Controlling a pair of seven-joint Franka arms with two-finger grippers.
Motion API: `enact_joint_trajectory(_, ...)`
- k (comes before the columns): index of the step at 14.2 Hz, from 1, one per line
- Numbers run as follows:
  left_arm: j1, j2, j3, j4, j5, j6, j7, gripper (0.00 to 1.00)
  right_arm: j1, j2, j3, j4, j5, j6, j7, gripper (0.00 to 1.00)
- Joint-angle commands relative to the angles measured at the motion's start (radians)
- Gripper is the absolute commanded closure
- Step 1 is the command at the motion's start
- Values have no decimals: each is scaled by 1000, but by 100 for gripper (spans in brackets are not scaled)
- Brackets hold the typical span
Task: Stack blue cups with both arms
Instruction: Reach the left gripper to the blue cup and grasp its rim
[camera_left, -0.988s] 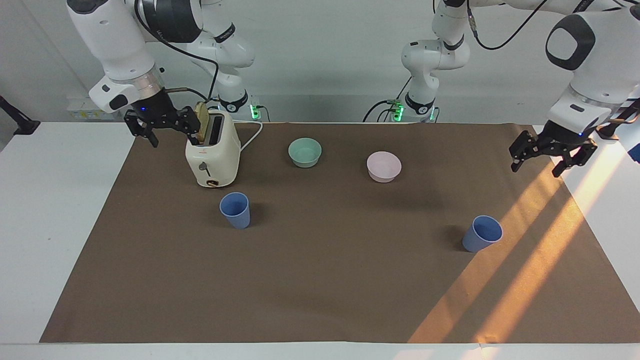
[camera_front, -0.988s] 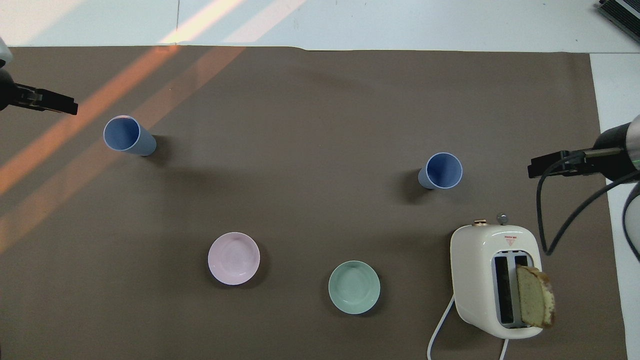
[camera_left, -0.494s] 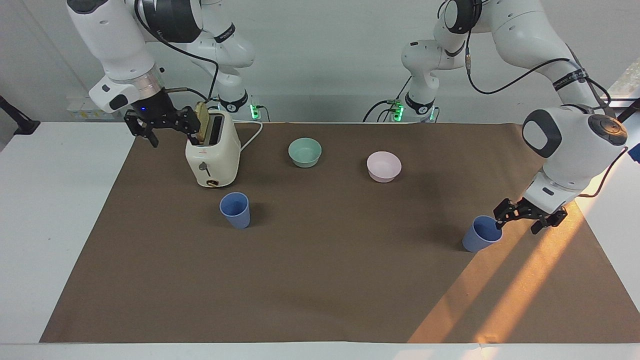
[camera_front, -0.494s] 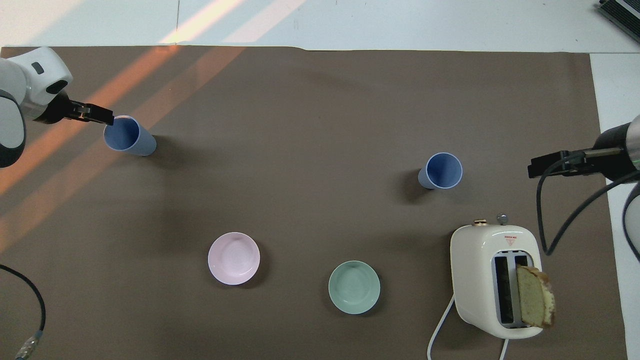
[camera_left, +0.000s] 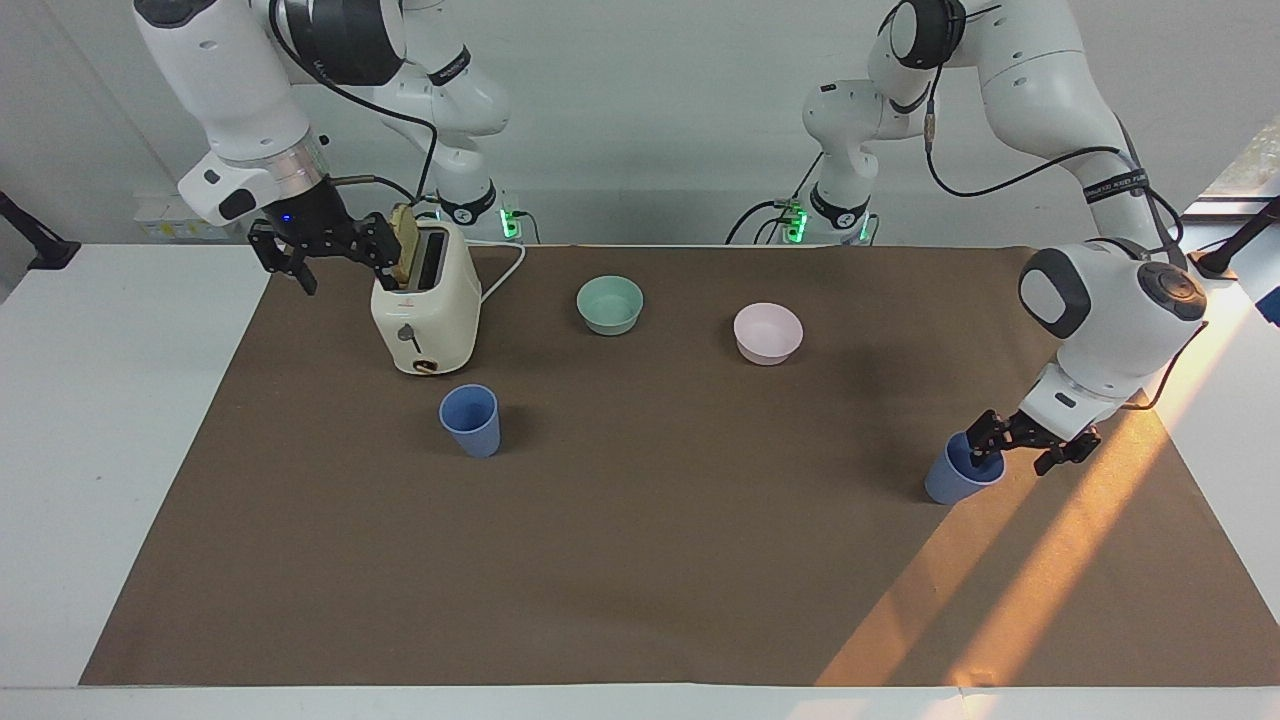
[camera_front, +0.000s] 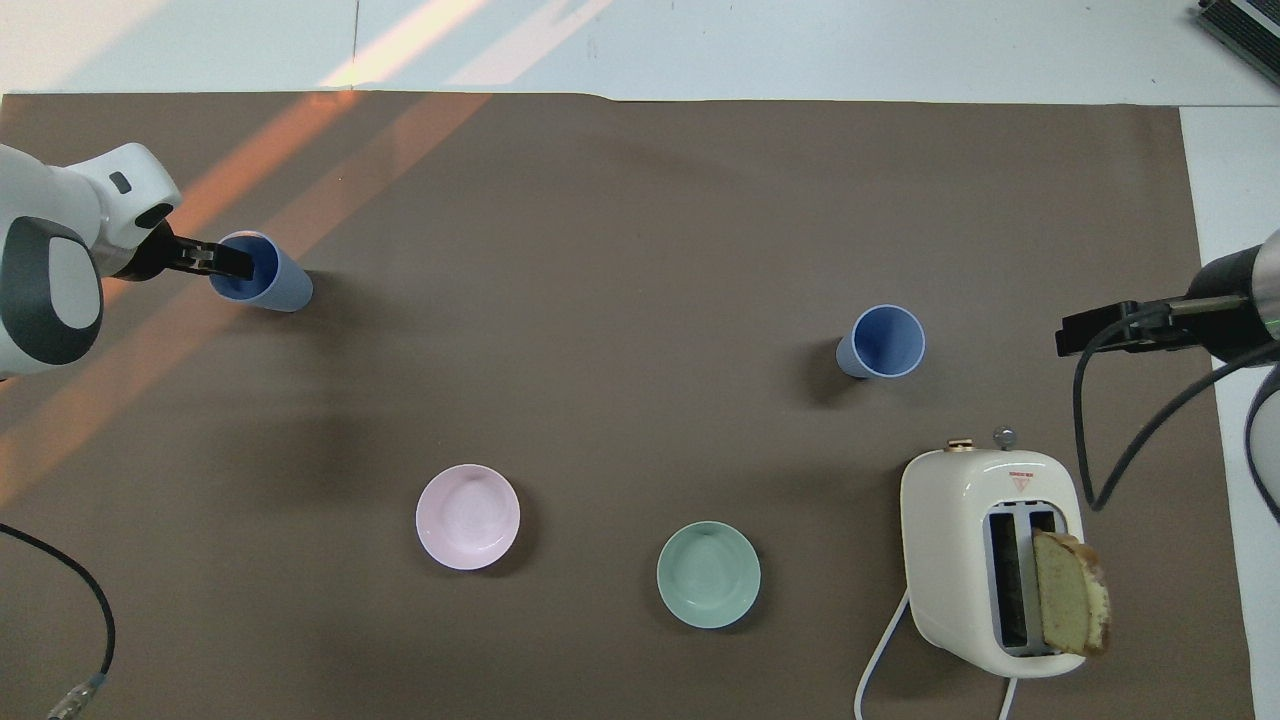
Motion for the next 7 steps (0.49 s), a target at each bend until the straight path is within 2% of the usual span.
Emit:
enact_joint_trajectory(1,-6,-7,2,-56,-20,42,8,39,-17,-10,9,1,14,-16,-30,0)
enact_joint_trajectory(3,-6,-27,2,-95,-20,49,9,89,-17,-10,9,1,14,-16,-30,0)
enact_joint_trajectory(4,-5,-27,2,-95,-20,44,11,100,-17,-10,9,1,14,-16,-30,0)
enact_joint_trajectory(7,-8,-24,-1,-86,-20,46,11,100,-17,-10,9,1,14,-16,-30,0)
